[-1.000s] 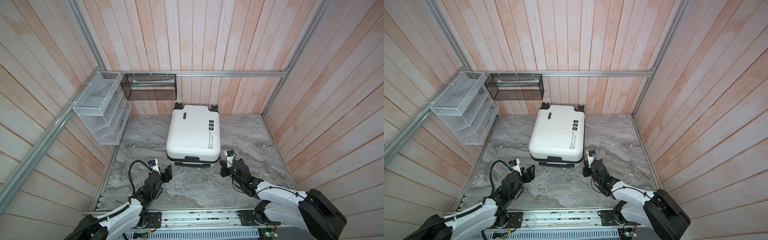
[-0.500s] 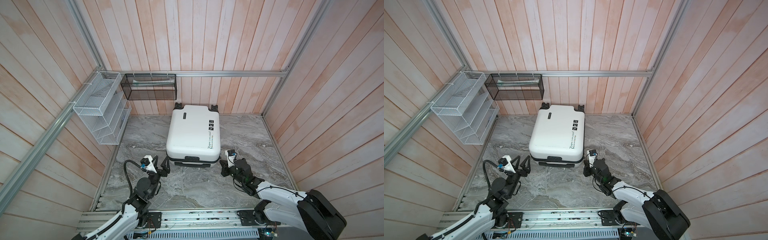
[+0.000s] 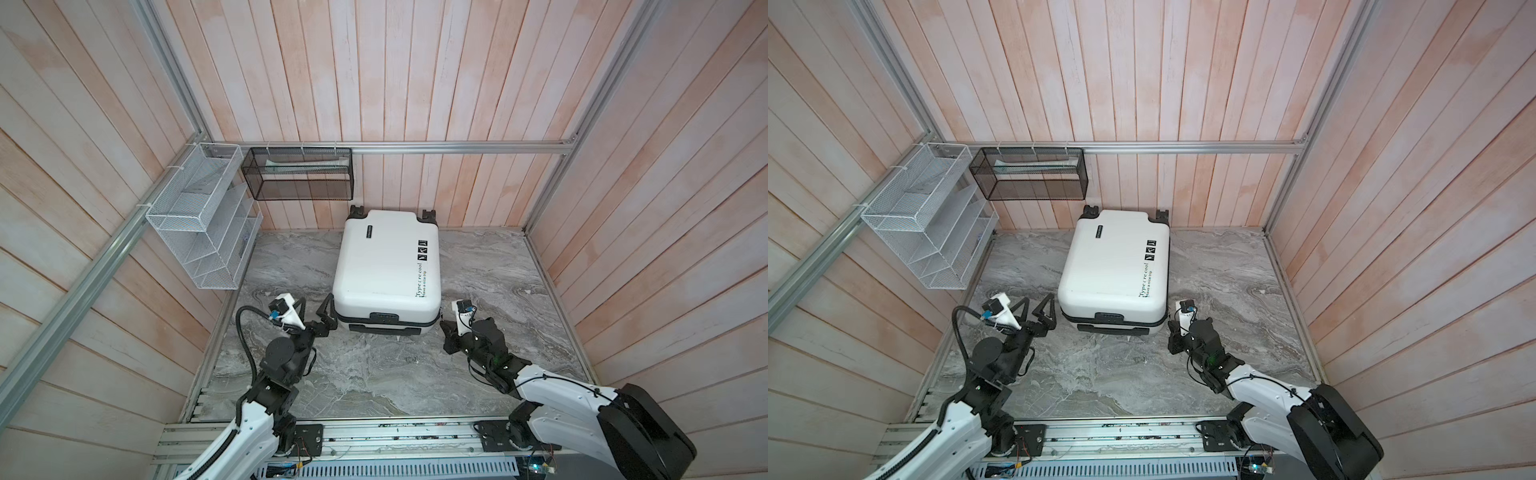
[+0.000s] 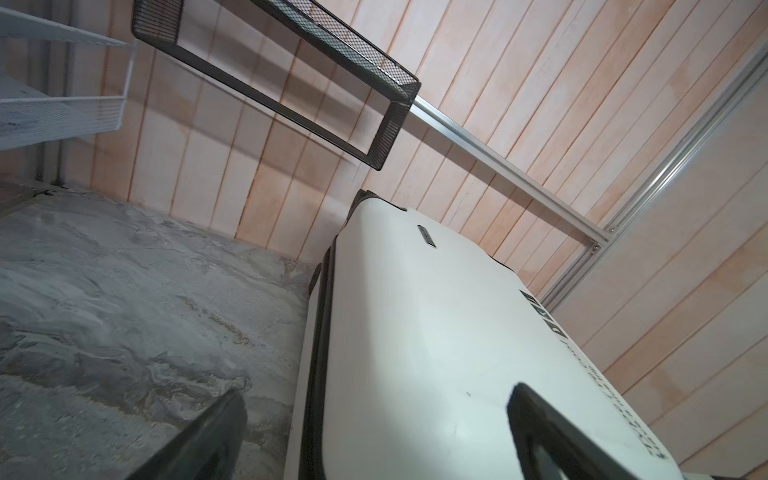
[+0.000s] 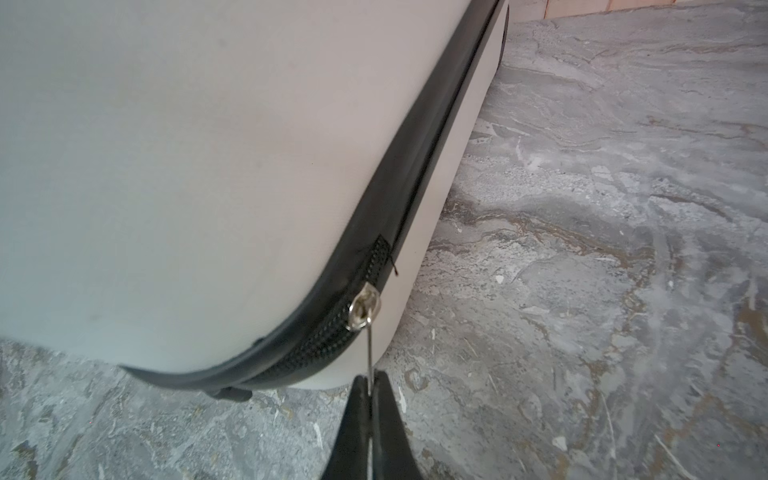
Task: Pack the luggage
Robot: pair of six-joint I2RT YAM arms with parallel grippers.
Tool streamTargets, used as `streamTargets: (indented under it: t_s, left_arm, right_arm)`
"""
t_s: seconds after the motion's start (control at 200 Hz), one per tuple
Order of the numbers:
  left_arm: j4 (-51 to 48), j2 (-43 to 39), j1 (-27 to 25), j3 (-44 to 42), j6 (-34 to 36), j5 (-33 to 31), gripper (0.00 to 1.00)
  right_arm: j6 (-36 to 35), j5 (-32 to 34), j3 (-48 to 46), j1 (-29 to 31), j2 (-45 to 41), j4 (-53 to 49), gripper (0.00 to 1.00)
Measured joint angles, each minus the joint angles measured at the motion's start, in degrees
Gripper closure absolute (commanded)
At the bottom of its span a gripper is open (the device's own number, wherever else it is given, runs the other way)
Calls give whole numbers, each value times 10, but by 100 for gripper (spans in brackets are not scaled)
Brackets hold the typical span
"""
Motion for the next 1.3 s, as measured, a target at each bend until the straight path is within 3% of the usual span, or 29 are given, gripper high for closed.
streamTargets:
  t_s: [0.175,0.315,0.755,1.105,1.3]
  left_arm:
    - [-7,143,0,106,5,95,0]
    - [-15,203,1,143,5,143,0]
    - [55,263,9,155,-28,175,0]
    - [158,380,-56,226,-50,190,0]
    - [120,389,-60,255,-48,203,0]
  right_arm:
    - [0,-3,0,-2,-5,-4,100]
    - [0,-3,0,-3,-9,-9,100]
    - [1,-16,0,-24,-22,-23,100]
    - [8,13,2,-84,-37,-30,100]
    - [11,6,2,-113,-46,-33,100]
